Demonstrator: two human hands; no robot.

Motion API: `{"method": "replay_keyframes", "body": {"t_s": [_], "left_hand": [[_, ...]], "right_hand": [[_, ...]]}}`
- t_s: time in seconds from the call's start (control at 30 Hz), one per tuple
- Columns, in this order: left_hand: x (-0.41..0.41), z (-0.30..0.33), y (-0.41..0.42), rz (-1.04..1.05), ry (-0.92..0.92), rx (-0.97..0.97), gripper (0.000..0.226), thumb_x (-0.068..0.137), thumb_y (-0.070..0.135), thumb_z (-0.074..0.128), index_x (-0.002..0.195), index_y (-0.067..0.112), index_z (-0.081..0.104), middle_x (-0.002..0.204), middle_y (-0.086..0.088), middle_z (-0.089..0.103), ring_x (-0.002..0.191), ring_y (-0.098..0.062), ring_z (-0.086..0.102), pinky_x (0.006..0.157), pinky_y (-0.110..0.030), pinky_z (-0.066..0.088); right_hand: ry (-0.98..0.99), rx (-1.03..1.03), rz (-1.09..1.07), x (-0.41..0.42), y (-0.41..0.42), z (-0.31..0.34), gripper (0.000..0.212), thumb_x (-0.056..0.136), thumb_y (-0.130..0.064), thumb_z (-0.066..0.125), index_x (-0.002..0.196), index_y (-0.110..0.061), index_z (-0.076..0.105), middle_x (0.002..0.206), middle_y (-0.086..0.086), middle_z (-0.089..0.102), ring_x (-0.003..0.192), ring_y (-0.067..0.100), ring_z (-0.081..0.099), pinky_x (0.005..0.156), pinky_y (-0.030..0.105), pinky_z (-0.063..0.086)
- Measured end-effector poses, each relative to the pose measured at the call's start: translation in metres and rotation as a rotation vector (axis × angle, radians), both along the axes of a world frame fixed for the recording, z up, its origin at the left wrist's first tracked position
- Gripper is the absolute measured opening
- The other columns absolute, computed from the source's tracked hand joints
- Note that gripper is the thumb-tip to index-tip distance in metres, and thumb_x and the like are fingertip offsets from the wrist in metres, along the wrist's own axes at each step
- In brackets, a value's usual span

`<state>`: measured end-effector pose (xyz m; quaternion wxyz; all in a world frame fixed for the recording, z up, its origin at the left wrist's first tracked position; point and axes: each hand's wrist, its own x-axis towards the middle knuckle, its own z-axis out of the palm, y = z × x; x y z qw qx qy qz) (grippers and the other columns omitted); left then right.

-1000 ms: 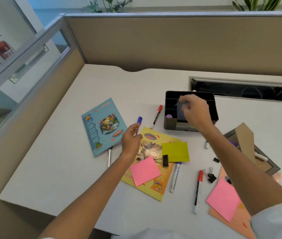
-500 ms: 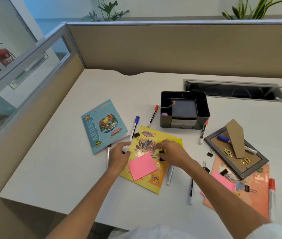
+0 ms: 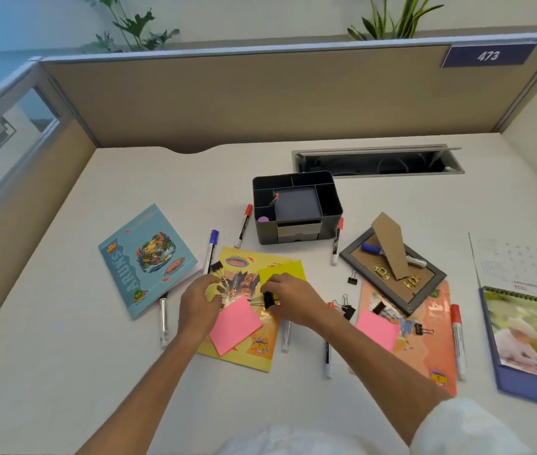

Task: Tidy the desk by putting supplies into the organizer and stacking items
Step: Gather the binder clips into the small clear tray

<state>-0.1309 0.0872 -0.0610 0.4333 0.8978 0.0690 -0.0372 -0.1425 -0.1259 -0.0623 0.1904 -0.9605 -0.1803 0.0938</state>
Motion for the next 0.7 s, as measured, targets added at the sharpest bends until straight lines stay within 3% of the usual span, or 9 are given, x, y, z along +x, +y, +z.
{"method": "replay_keyframes", "body": {"t_s": [0.1,0.2,0.3,0.4,0.47,0.57,0.63,0.7], "left_hand": [[0.007,0.003,-0.006,-0.016,-0.005,-0.023,0.036,0.082,-0.003,0.060,0.109,0.020,0.063,0.118,-0.001,0.061,0.111,-0.020,0.055,0.091,-0.042,0.052],[0.014,0.008,-0.015,-0.049,-0.036,-0.002,0.033,0.085,0.000,0.061,0.114,0.017,0.063,0.123,-0.003,0.060,0.115,-0.021,0.054,0.089,-0.032,0.049],[0.025,0.013,-0.027,-0.093,-0.057,-0.024,0.032,0.087,0.001,0.059,0.115,0.016,0.062,0.120,-0.003,0.061,0.104,-0.015,0.057,0.072,-0.024,0.053],[0.040,0.017,-0.042,-0.134,-0.092,-0.019,0.035,0.086,0.002,0.058,0.117,0.018,0.060,0.124,-0.003,0.059,0.109,-0.018,0.057,0.083,-0.038,0.056],[0.049,0.020,-0.055,-0.191,-0.132,0.017,0.039,0.086,0.002,0.059,0.121,0.018,0.059,0.132,-0.002,0.055,0.121,-0.018,0.052,0.097,-0.040,0.050],[0.063,0.027,-0.076,-0.339,-0.251,0.087,0.046,0.086,0.002,0.059,0.129,0.018,0.054,0.141,0.003,0.048,0.132,-0.012,0.040,0.108,-0.024,0.034],[0.072,0.031,-0.088,-0.445,-0.296,0.140,0.050,0.088,0.002,0.056,0.135,0.018,0.050,0.146,0.005,0.042,0.138,-0.009,0.031,0.112,-0.022,0.025],[0.080,0.032,-0.097,-0.516,-0.308,0.183,0.053,0.090,0.002,0.053,0.140,0.018,0.045,0.151,0.005,0.036,0.144,-0.010,0.021,0.113,-0.022,0.018]], "right_hand": [[0.007,0.033,-0.024,0.002,-0.003,-0.002,0.042,0.083,-0.020,0.067,0.125,-0.018,0.058,0.123,0.003,0.059,0.111,0.023,0.053,0.083,0.035,0.050],[0.027,0.045,-0.031,0.005,-0.006,-0.004,0.044,0.082,-0.022,0.069,0.124,-0.019,0.058,0.122,0.003,0.059,0.111,0.024,0.052,0.085,0.036,0.049],[0.057,0.065,-0.021,0.009,-0.009,-0.006,0.047,0.080,-0.028,0.072,0.124,-0.019,0.058,0.122,0.002,0.059,0.111,0.022,0.051,0.087,0.036,0.048],[0.096,0.210,-0.160,0.018,-0.012,-0.004,0.048,0.080,-0.033,0.072,0.124,-0.018,0.060,0.125,0.000,0.060,0.113,0.019,0.053,0.093,0.034,0.046],[0.130,0.413,-0.375,0.026,-0.011,0.000,0.046,0.080,-0.031,0.073,0.121,-0.015,0.062,0.120,0.000,0.064,0.108,0.016,0.058,0.093,0.033,0.048],[0.204,0.824,-0.740,0.043,-0.014,0.004,0.041,0.080,-0.033,0.074,0.115,-0.012,0.064,0.101,0.001,0.069,0.096,0.014,0.064,0.087,0.031,0.053],[0.359,1.176,-0.944,0.055,-0.020,0.007,0.035,0.084,-0.030,0.072,0.109,-0.007,0.061,0.086,0.000,0.065,0.082,0.014,0.063,0.074,0.027,0.053],[0.486,1.530,-1.037,0.065,-0.025,0.013,0.021,0.088,-0.026,0.068,0.091,-0.008,0.057,0.065,-0.003,0.055,0.059,0.010,0.053,0.057,0.022,0.045]]}}
